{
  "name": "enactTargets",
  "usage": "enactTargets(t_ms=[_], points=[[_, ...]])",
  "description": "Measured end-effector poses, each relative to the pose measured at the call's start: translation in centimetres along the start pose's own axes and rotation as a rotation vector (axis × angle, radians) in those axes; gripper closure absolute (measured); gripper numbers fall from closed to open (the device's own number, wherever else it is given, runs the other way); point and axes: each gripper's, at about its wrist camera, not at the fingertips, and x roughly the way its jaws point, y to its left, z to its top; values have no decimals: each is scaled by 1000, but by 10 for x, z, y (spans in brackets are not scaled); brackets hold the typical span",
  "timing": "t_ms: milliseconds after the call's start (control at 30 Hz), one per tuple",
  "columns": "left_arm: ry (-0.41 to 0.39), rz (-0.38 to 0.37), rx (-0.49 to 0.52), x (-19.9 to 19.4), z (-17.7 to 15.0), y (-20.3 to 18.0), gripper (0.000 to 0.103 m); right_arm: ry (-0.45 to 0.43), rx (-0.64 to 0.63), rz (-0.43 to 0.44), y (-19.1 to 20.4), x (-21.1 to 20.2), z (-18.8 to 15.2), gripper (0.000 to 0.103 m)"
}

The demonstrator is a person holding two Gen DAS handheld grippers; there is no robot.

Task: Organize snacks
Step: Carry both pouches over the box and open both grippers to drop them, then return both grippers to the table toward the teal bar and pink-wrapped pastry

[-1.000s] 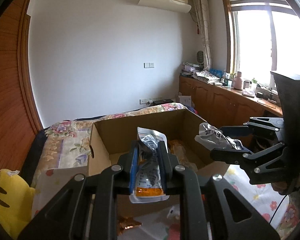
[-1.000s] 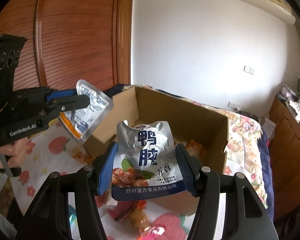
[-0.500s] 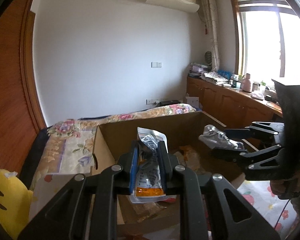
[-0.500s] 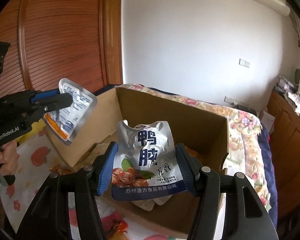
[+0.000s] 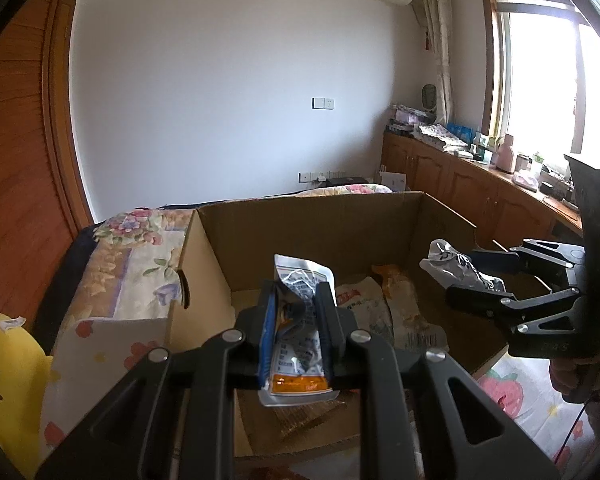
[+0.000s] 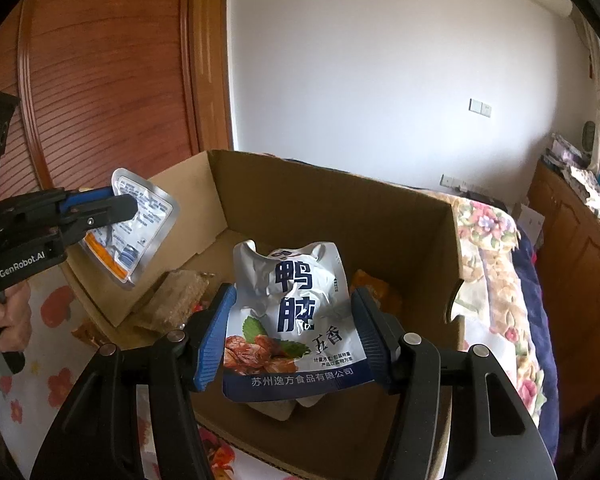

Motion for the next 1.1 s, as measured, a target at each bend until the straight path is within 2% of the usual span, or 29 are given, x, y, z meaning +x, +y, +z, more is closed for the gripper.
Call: enactTargets(t_ms=[700, 933, 1100], points=[[19, -1, 4, -4, -7, -9, 77, -4, -34, -17, 8, -7, -3, 41], [5, 10, 13, -23, -9, -14, 69, -7, -42, -31, 12, -19, -2, 40], [-3, 14, 3, -42, -11, -12, 66, -25, -26, -29, 12, -36, 0, 38]])
